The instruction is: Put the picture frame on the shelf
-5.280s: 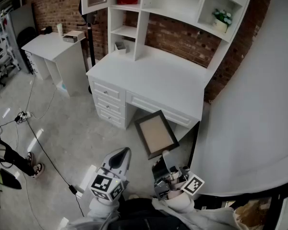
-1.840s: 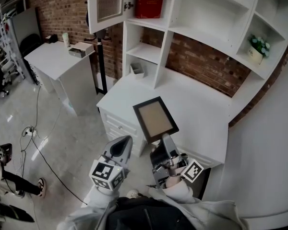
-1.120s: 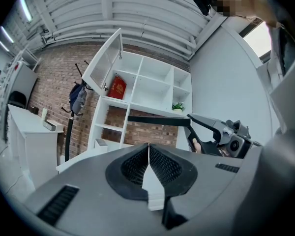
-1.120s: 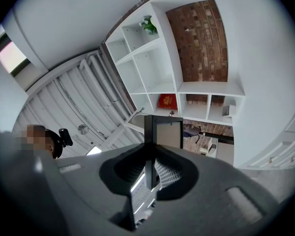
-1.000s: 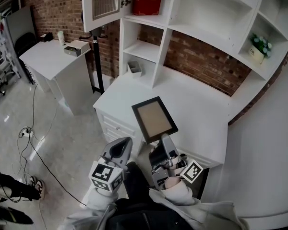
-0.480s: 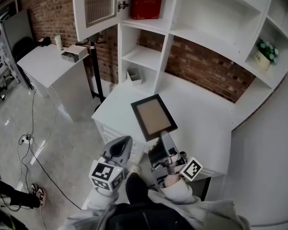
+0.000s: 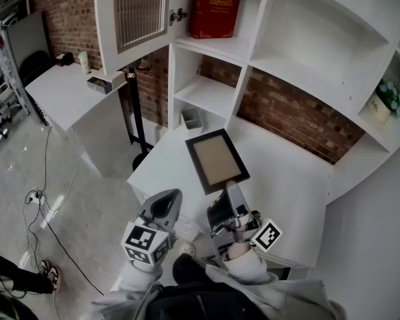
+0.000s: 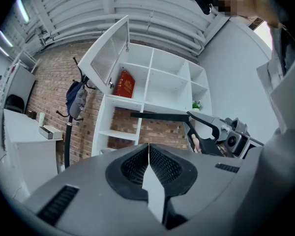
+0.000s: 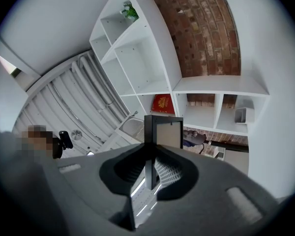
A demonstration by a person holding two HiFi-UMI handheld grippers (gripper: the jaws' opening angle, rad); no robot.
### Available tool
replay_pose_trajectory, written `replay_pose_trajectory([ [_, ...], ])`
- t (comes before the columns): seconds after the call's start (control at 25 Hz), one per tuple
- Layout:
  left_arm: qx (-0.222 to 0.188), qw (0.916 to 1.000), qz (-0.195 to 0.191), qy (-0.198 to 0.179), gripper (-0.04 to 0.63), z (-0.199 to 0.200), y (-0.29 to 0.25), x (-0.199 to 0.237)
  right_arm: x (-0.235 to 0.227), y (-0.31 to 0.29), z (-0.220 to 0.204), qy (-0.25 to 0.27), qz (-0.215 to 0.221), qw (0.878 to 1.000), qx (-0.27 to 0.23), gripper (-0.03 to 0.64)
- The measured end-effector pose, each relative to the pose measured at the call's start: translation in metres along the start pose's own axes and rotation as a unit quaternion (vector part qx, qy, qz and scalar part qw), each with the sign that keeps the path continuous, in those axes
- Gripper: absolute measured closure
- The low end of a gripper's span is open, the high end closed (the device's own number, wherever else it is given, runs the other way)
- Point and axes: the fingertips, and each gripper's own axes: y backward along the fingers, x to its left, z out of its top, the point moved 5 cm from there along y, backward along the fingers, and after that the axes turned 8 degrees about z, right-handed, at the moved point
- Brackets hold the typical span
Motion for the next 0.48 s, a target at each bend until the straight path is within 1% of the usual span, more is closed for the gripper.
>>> replay_pose_trajectory([
  [0.16,-0.003,1.0,-0.006,0.006,0.589,0.01,-0.031,0.011,-0.017,-0.02,0.017,0.006,0.003,1.0,0.0,0.561],
  [0.32,-0.006,0.9999,-0.008,-0.009,0.589,0.017,-0.061,0.023,-0.037,-0.038,0.031,0.005,0.008,1.0,-0.001,0.561],
  [0.48,-0.006,0.9997,-0.016,-0.015,0.589,0.024,-0.09,0.034,-0.056,-0.054,0.045,0.003,0.015,1.0,-0.007,0.561],
])
